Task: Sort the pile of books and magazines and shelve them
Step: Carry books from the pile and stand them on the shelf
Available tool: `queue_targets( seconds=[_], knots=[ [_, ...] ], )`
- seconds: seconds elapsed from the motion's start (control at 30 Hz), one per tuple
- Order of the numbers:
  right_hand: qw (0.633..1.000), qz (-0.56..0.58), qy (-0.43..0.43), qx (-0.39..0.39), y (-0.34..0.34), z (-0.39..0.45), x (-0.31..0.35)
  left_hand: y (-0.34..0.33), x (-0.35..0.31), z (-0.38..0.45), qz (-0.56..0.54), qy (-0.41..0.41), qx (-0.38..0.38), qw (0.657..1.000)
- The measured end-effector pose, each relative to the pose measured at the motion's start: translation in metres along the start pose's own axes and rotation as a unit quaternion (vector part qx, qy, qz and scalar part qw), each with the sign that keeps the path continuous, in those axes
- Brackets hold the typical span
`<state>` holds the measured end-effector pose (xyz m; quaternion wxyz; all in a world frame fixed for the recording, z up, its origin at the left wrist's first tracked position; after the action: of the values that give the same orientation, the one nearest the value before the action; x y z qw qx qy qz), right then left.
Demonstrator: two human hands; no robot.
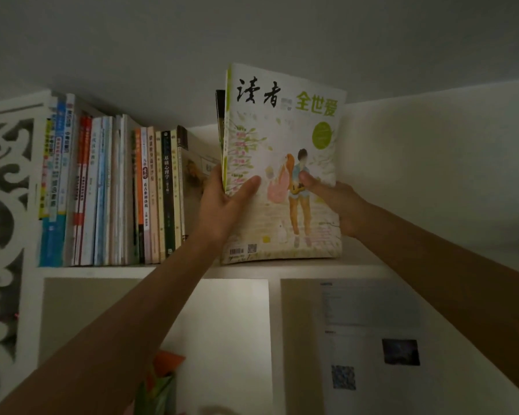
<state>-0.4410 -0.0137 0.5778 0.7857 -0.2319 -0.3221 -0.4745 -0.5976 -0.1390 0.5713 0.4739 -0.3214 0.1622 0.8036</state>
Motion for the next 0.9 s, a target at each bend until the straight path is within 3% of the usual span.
queue_targets(
  seconds=[0.1,0.17,0.23,0.3,0.4,0.5,0.57,0.63,0.67,0.73,0.8,0.9],
  knots=[
    [0.993,-0.033,-0.078,0.077,-0.033,0.012,-0.016,0.017,-0.004,0.000,0.075,-0.050,-0.079,0.993],
    [0.990,-0.101,-0.088,0.042,-0.047,0.018,-0.024,0.021,-0.003,0.006,0.131,-0.078,-0.136,0.979],
    [0.989,-0.148,-0.023,0.010,-0.063,0.026,-0.028,0.020,0.003,0.016,0.185,-0.084,-0.198,0.959],
    [0.984,-0.164,0.056,0.026,-0.081,0.025,-0.023,0.021,0.008,0.023,0.209,-0.064,-0.255,0.942],
    [0.975,-0.144,0.106,0.129,-0.106,0.017,-0.011,0.032,0.011,0.028,0.208,0.006,-0.327,0.922],
    [0.954,-0.188,0.085,0.218,-0.122,0.015,-0.009,0.030,0.008,0.024,0.227,0.041,-0.346,0.910],
    [0.948,-0.203,0.058,0.237,-0.124,0.018,-0.014,0.028,0.008,0.016,0.371,0.029,-0.327,0.868],
    [0.936,-0.232,0.043,0.260,-0.122,0.019,-0.016,0.037,0.010,0.002,0.497,-0.050,-0.290,0.816],
    [0.931,-0.239,0.046,0.271,-0.121,0.019,-0.015,0.045,0.011,-0.006,0.513,-0.095,-0.245,0.817],
    [0.932,-0.216,0.075,0.280,-0.122,0.014,-0.006,0.061,0.015,-0.018,0.451,-0.158,-0.102,0.873],
    [0.940,-0.159,0.119,0.277,-0.124,0.011,0.005,0.072,0.024,-0.023,0.406,-0.156,0.031,0.900],
    [0.920,-0.141,0.193,0.312,-0.143,0.003,0.015,0.078,0.028,-0.016,0.420,-0.174,0.074,0.888]
  ],
)
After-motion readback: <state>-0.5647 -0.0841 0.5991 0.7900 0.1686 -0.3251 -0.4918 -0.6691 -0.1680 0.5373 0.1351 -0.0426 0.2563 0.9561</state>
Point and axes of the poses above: each hand's wrist, its own z-axis towards the middle knuckle, its own y-axis out of the back of the hand, x = y × z, the point moved 6 cm from there along z, towards the middle knuckle, and after that the axes turned 9 degrees about y, right-handed, at the moved point
